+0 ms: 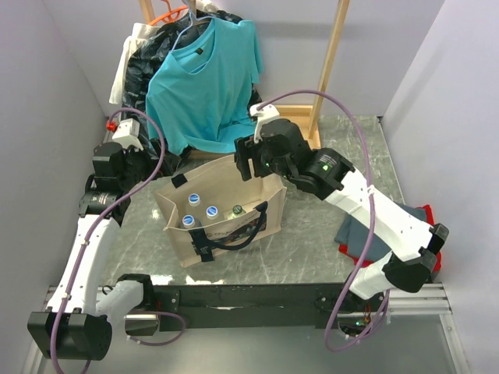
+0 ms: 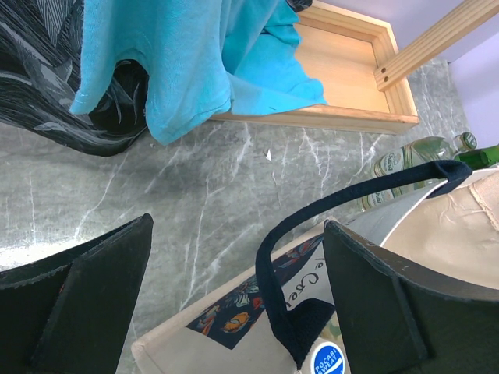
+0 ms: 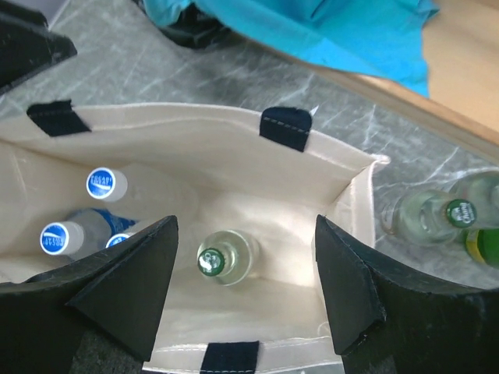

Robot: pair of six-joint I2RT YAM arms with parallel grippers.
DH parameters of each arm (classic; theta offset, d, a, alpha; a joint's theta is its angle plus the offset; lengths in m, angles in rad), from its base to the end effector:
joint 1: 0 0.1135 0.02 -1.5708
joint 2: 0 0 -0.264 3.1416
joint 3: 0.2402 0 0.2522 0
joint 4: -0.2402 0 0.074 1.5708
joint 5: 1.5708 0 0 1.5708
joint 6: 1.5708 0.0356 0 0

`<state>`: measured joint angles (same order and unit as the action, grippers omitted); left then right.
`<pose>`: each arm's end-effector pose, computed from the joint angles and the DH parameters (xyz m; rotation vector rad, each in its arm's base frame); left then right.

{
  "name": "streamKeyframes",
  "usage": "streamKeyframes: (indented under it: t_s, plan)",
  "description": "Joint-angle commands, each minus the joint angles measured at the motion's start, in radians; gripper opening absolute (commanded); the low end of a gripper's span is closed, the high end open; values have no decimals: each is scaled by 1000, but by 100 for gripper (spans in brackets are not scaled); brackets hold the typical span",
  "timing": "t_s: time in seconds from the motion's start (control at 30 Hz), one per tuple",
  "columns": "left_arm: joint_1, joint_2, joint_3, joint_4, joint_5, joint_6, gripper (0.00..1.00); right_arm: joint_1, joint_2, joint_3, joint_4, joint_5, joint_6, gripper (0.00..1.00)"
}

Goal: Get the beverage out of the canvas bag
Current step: Take out the drink from the canvas bag.

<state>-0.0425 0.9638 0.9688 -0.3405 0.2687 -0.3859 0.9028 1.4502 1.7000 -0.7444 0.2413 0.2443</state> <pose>0.2158 -0.0186 0.3559 -0.1466 1.9257 -0.5442 0.1964 0.2352 0.4427 -0.5292 2.0136 0.4610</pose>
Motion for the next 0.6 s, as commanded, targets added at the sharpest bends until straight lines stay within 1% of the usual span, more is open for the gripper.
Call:
streamKeyframes:
  t_s: [0.0, 0.57]
  plan:
    - [3, -14, 7, 43, 20, -2, 96, 18, 7, 33, -15, -13, 0, 77]
    - [3, -27, -18, 47, 20, -5, 96, 67, 90, 52, -95, -63, -5, 78]
